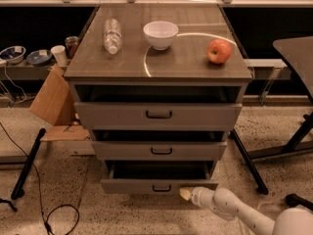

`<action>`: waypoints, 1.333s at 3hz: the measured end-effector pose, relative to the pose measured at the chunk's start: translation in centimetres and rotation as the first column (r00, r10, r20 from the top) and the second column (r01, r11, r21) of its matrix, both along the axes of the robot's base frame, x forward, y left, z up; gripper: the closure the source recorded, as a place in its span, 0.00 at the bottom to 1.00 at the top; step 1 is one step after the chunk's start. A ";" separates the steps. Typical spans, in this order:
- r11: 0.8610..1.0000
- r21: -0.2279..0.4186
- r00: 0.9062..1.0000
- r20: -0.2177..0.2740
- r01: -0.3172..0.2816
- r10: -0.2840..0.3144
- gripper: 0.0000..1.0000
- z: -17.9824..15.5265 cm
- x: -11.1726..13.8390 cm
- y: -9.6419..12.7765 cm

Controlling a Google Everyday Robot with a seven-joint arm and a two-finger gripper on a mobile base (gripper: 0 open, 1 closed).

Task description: Close bottom drawer

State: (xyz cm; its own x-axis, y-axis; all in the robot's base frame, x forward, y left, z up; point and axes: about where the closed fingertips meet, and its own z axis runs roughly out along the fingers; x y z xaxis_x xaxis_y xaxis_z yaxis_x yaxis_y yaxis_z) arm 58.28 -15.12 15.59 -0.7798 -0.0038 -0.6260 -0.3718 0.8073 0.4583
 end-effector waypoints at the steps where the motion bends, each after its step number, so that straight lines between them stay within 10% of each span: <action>1: 1.000 0.026 1.000 0.028 -0.012 0.011 1.00 0.4 0.7 0.8; 4: 1.000 0.010 0.998 0.064 -0.014 0.013 1.00 2.1 3.3 3.1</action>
Offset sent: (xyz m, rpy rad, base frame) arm 0.0228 0.0203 0.0201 0.0290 -0.0707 0.0125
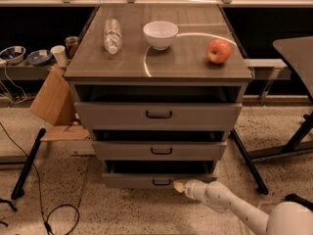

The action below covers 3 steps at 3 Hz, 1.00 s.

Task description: Close bottom drawer

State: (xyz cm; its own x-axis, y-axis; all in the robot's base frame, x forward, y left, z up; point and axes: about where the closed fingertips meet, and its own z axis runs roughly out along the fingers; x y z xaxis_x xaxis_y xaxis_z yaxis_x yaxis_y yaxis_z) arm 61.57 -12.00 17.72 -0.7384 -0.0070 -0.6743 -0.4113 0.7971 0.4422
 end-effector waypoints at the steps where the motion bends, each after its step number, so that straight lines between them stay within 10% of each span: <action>1: 1.000 -0.016 1.000 0.009 0.007 -0.007 1.00 0.6 1.2 0.8; 3: 0.999 -0.048 1.000 0.026 0.013 -0.011 1.00 1.4 3.0 2.0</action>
Offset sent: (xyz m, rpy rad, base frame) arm 0.0375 0.0189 0.0187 -0.0577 -0.0343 -0.0234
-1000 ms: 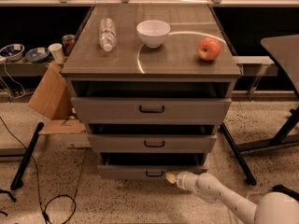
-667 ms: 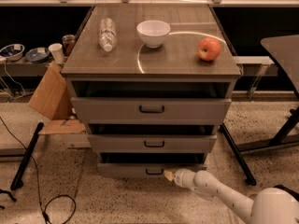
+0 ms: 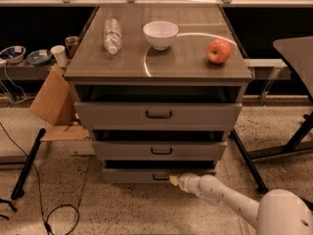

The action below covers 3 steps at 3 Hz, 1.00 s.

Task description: Close bottom drawer

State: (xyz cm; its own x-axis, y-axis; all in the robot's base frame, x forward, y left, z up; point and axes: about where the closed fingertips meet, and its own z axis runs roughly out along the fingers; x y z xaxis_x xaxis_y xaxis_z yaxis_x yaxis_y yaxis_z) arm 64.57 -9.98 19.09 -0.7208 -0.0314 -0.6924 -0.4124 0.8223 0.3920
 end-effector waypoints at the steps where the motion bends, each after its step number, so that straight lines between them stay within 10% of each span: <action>1: 1.000 -0.019 1.000 0.019 -0.010 0.010 1.00 0.3 1.0 0.5; 3: 0.999 -0.051 1.000 0.009 0.019 -0.019 1.00 1.2 -0.8 -2.1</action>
Offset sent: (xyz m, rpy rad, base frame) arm 0.0153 0.0028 0.0075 -0.0262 -0.0333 0.0047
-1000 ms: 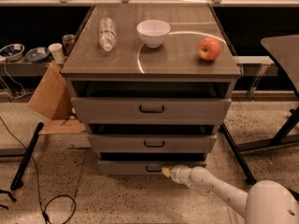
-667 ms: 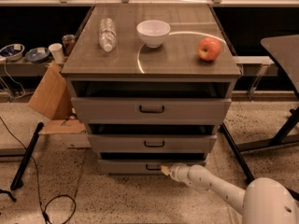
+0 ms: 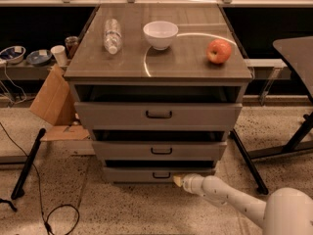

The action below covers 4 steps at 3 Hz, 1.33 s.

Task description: Close bottom drawer

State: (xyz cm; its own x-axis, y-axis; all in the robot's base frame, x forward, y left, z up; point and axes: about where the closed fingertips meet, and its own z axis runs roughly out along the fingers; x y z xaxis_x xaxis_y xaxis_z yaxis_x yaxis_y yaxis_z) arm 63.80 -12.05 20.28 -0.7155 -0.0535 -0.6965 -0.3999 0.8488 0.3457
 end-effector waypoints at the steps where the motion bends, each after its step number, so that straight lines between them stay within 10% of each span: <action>1: 1.000 -0.005 1.000 -0.014 -0.007 0.007 1.00 0.3 -0.7 -0.9; 4: 0.996 0.006 0.994 -0.070 -0.086 0.087 1.00 0.0 -1.7 -1.4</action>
Offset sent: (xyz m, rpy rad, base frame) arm -0.0138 -0.0169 0.0032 0.0162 0.0513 0.0643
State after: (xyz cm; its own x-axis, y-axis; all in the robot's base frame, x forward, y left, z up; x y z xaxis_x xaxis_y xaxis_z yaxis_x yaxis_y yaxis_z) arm 62.14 -13.41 20.24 -0.7556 -0.1151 -0.6448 -0.4463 0.8110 0.3783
